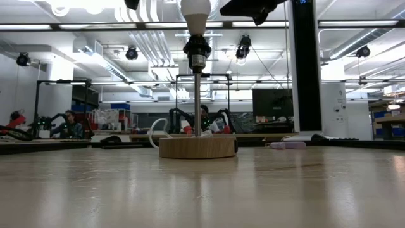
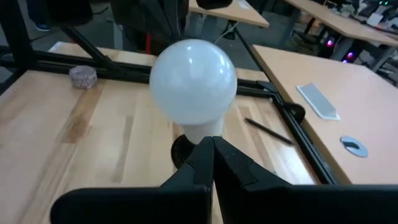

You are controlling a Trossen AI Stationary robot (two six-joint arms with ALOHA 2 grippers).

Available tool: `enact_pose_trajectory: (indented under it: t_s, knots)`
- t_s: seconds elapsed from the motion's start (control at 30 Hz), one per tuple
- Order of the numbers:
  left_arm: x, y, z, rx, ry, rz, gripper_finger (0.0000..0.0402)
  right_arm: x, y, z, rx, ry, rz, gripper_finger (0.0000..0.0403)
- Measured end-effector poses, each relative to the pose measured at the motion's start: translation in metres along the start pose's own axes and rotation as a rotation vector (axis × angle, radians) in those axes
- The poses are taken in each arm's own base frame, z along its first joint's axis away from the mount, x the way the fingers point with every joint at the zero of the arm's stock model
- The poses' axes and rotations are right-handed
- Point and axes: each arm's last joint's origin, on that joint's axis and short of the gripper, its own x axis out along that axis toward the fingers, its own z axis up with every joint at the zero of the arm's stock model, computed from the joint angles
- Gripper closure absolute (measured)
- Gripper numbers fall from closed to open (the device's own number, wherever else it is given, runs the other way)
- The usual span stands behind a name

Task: Screw lightbulb
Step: Insert the lightbulb into the brown lamp

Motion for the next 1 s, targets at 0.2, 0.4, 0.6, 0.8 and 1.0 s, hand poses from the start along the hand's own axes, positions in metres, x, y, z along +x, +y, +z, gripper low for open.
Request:
enact_pose_trajectory:
  t_s: [0.2, 0.4, 0.6, 0.8, 1.0]
  knots:
    - [0.002, 0.002, -0.004, 0.02, 0.032, 0.009, 0.0401, 0.006, 0.001, 0.001, -0.036, -0.035, -0.005, 0.0403]
    - [0.004, 0.006, -0.004, 0.019, 0.039, 0.026, 0.0401, 0.007, 0.001, 0.003, -0.048, -0.054, -0.01, 0.0403]
    - [0.007, 0.012, -0.005, 0.018, 0.047, 0.05, 0.0401, 0.011, 0.001, 0.002, -0.071, -0.062, -0.014, 0.0403]
    - [0.009, 0.015, -0.005, 0.015, 0.048, 0.062, 0.0402, 0.012, -0.003, 0.002, -0.07, -0.06, -0.03, 0.0403]
    - [0.001, 0.015, -0.005, 0.033, 0.064, 0.092, 0.0401, 0.01, -0.008, 0.0, -0.073, -0.039, -0.051, 0.0403]
